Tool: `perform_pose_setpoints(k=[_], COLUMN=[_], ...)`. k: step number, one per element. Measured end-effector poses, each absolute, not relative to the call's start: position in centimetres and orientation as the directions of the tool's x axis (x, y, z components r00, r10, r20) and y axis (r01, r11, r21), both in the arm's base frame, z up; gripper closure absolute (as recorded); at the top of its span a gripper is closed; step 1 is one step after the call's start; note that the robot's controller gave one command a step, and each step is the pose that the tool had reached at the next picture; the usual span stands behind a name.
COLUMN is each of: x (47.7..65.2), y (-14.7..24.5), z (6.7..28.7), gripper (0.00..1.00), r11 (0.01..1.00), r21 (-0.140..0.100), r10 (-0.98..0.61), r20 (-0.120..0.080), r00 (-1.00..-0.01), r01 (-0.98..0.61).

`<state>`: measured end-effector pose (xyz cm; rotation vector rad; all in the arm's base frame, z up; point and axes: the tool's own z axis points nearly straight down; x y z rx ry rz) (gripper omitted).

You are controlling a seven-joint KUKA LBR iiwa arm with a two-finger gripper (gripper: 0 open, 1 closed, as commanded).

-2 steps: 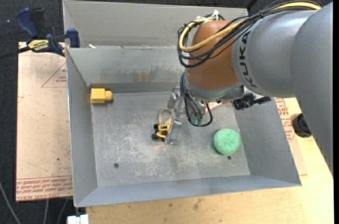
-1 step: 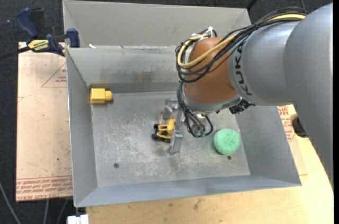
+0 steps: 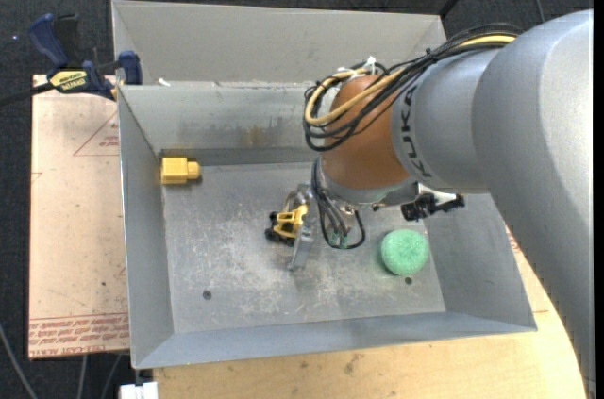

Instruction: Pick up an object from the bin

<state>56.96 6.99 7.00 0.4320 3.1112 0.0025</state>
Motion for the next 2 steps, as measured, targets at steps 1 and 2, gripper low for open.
perform_pose_setpoints(k=[1, 2], x=[57.0, 56.3], y=[7.0, 6.8], z=[7.0, 8.2], gripper=[1.0, 1.0], r11=[0.962, 0.966], r21=[0.002, 0.001], r10=[0.273, 0.257], r20=[0.0, 0.001], r00=[-0.962, -0.966], r01=[0.273, 0.257])
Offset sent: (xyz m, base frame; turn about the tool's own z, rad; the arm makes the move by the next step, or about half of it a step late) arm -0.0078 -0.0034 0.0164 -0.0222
